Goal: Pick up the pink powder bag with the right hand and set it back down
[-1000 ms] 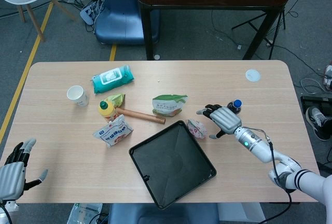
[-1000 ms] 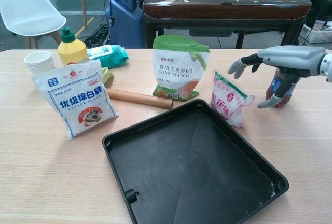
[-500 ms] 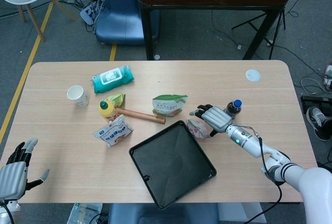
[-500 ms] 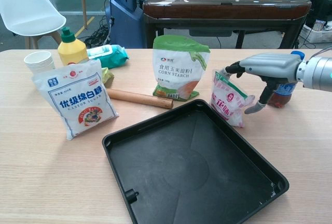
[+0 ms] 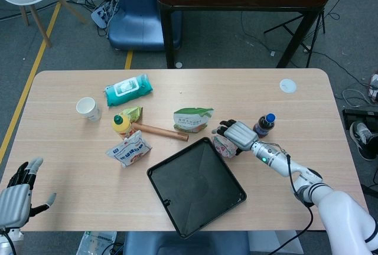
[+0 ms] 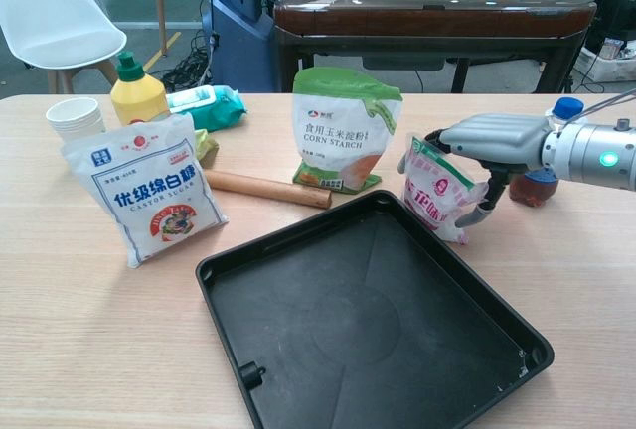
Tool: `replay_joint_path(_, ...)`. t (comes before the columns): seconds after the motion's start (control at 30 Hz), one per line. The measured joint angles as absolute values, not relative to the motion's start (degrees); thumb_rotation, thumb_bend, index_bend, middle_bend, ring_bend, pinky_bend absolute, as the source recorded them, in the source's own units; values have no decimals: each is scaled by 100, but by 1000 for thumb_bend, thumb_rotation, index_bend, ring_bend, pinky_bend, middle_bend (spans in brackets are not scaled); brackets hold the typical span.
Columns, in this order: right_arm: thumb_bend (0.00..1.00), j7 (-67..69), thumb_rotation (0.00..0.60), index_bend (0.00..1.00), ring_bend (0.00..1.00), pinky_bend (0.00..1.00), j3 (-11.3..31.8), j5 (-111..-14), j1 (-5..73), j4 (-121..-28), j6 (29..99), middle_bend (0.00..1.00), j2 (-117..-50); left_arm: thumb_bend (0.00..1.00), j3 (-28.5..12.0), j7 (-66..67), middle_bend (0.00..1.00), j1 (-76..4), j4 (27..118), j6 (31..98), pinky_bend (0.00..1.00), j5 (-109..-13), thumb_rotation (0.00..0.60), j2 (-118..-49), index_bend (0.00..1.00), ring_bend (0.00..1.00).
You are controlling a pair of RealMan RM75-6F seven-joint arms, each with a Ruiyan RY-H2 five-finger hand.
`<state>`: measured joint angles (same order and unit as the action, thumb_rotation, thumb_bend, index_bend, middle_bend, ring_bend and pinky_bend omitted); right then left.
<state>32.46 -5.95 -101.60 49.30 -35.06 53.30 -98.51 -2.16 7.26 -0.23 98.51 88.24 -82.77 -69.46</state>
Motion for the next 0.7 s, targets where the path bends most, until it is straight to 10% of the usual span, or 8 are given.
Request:
replay_joint_path(0.43,122,3641,600,248,133,205,-839,-10214,5035,-2725,5421,285,-10377,227,-221,692,92,9,9835,8849,129,-8251,600,-6924,79,27)
replay_joint_path(0.7,323,3780,600,591,311,332,-916,-10187,4974,-2430,5497,504,-10552,227,-210,662,91,32,9814,8867,129,-8263,600,-6918,79,27)
